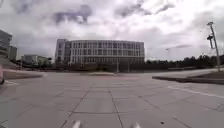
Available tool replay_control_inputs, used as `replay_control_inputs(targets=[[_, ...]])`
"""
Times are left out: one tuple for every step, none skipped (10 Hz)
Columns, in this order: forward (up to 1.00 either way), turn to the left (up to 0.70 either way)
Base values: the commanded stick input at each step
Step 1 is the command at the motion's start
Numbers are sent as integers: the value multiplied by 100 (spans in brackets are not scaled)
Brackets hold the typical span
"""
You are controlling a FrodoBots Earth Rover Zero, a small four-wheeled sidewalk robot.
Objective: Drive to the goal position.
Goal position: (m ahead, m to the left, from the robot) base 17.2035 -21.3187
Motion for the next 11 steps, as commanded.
replay_control_inputs(targets=[[100, 0], [100, 0], [100, 0], [100, 0], [100, 0], [100, 0], [100, 0], [100, 0], [100, 0], [100, 0], [100, 0]])
